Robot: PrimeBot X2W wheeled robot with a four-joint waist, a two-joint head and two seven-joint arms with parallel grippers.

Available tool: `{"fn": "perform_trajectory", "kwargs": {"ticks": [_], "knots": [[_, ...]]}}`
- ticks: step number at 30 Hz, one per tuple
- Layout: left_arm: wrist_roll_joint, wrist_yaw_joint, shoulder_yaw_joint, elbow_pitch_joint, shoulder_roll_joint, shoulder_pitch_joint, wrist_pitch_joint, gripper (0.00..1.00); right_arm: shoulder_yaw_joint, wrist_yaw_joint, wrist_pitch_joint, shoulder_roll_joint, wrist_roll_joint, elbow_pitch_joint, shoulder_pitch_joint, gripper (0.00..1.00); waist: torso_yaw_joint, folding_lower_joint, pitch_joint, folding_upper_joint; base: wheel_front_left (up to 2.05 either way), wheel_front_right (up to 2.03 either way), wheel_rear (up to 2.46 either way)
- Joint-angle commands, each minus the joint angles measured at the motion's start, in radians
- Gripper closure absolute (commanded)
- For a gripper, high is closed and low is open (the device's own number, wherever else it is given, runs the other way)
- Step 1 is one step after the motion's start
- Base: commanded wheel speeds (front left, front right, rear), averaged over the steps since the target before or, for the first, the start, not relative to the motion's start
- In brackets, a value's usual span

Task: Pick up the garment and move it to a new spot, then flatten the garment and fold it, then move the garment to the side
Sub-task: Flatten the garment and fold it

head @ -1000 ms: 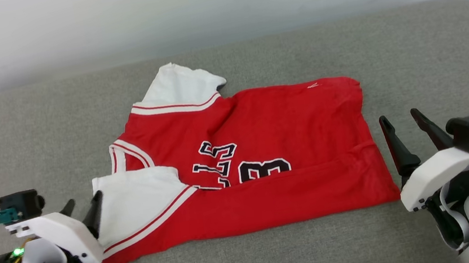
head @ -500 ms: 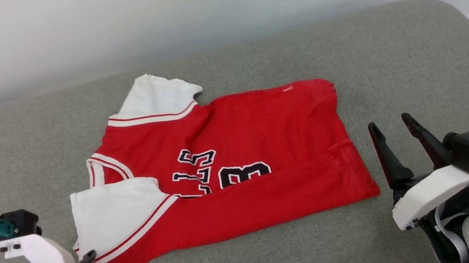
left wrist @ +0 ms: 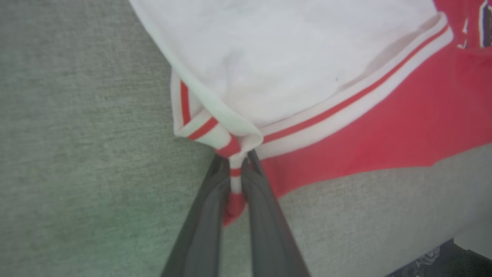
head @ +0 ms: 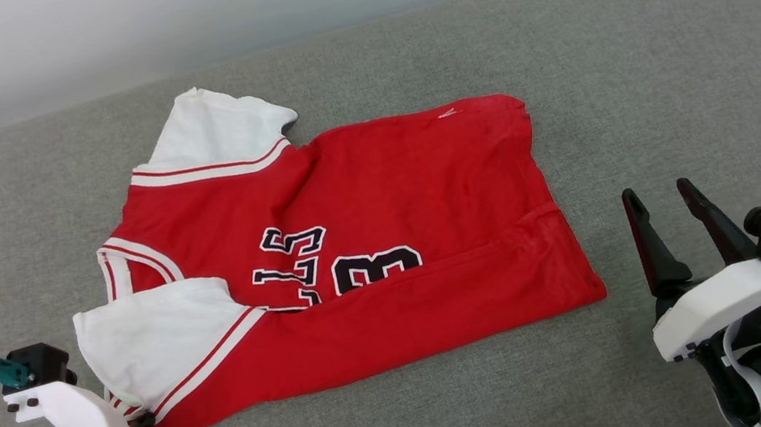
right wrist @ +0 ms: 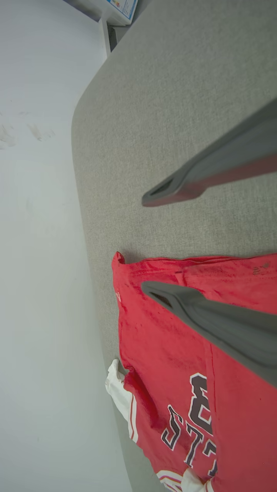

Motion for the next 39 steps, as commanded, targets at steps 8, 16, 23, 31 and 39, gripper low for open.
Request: {"fn": "perform_trajectory", "kwargs": {"ticks": [8, 16, 23, 31, 39], "knots": [[0.068, -0.003, -0.002, -0.043, -0.02, -0.023, -0.111, 1.0, -0.034, 0.0, 0.173, -0.028, 0.055, 0.038, 0.013, 0.0, 0.04, 0.0001, -0.052, 0.0, 0.0, 0.0, 0.0], [0.108, 0.014, 0.002, -0.153, -0.016, -0.034, -0.159, 1.0, -0.033, 0.0, 0.487, -0.057, 0.11, 0.087, -0.016, 0.0, 0.087, 0.0001, -0.044, 0.0, 0.0, 0.0, 0.0], [0.14, 0.026, -0.008, -0.243, -0.016, -0.07, -0.164, 1.0, -0.001, 0.0, 0.653, -0.062, 0.135, 0.149, -0.1, 0.0, 0.13, 0.0001, 0.032, 0.0, 0.0, 0.0, 0.0], [0.125, 0.008, -0.028, -0.235, -0.037, -0.073, -0.155, 1.0, 0.04, 0.0, 0.766, -0.039, 0.162, 0.296, -0.138, 0.92, 0.158, 0.0001, 0.061, 0.0, 0.0, 0.0, 0.0], [0.101, 0.015, -0.032, -0.197, -0.05, -0.028, -0.165, 1.0, 0.053, 0.001, 0.742, -0.073, 0.174, 0.246, -0.14, 1.0, 0.156, 0.0001, -0.046, 0.0, 0.0, 0.0, 0.0]]}}
